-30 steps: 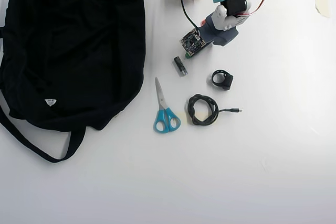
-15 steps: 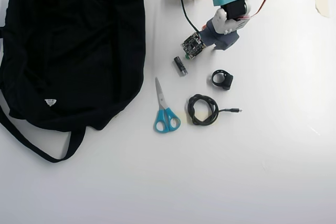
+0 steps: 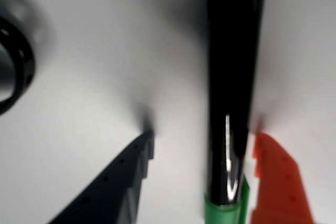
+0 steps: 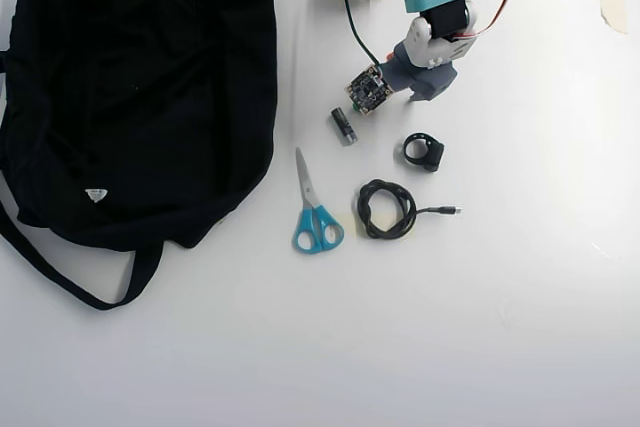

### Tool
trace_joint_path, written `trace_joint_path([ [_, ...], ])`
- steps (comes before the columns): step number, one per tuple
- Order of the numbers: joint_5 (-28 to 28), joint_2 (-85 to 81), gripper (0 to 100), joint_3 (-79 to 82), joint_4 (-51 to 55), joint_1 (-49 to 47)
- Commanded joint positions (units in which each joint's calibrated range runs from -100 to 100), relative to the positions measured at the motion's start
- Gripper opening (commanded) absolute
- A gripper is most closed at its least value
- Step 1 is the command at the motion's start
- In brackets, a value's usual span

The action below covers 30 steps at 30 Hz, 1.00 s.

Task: Put the green marker into the black bag

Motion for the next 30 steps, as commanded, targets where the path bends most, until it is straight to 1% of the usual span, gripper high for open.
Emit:
trace_joint_path([
  [1, 0.34, 0.71, 24, 0.73, -0.73, -0.03],
  [6, 0.34, 0.71, 24, 0.73, -0.73, -0.03],
  [11, 0.34, 0.71, 17, 0.73, -0.73, 0.04],
  [18, 0.34, 0.71, 10, 0.82, -0.73, 0.12],
  [30, 0.34, 0.71, 3, 0.73, -0.73, 0.87],
])
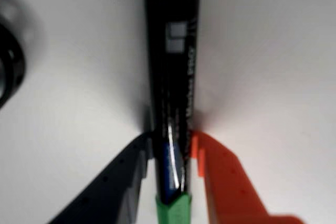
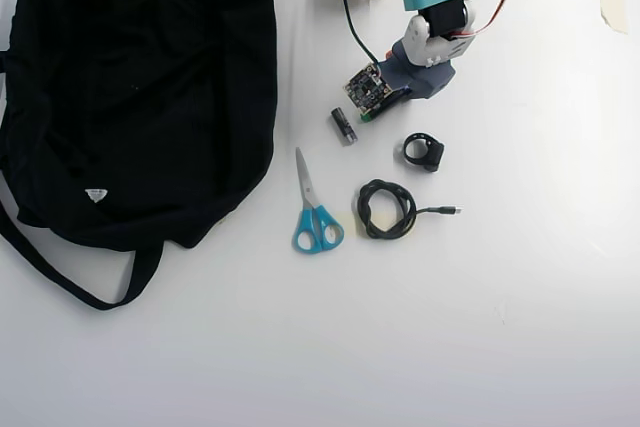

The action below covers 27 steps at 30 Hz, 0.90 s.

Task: Put the green marker into the black bag

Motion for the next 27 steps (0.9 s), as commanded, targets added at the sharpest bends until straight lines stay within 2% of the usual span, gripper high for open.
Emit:
trace_joint_path([
  [1, 0.19, 0.71, 2, -0.29, -0.65, 0.57],
  [22, 0.25, -0.79, 2, -2.45, 0.30, -0.32],
  [27, 0.25, -0.79, 2, -5.77, 5.30, -1.30],
])
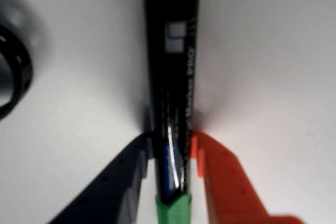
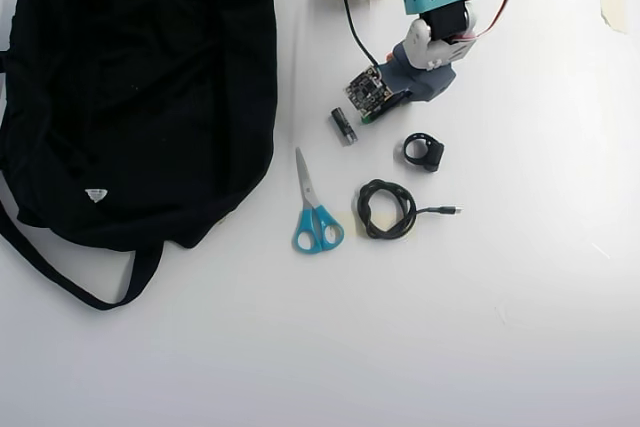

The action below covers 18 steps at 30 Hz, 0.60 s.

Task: Put the green marker into the black bag

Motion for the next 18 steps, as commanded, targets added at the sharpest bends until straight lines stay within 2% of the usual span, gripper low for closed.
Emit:
trace_joint_path([
  [1, 0.34, -0.54, 2, -3.66, 5.13, -1.08],
  [8, 1.08, -0.62, 2, -7.97, 15.81, -2.13],
  [18, 7.42, -4.19, 2, -13.01, 17.01, -0.78],
])
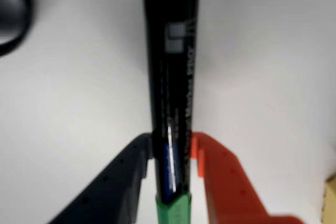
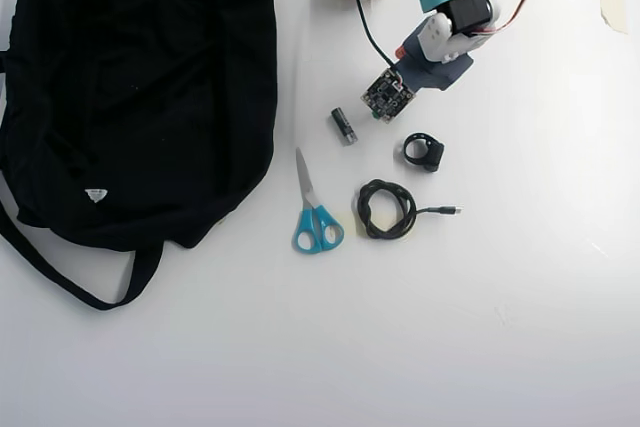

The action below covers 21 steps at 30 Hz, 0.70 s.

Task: Put the green marker into the black bag

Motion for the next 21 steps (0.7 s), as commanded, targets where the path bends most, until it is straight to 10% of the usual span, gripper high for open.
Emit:
trace_joint_path([
  [1, 2.64, -4.02, 2, -2.63, 0.70, 1.14],
  [21, 20.15, -10.00, 2, -5.59, 0.53, 13.70],
])
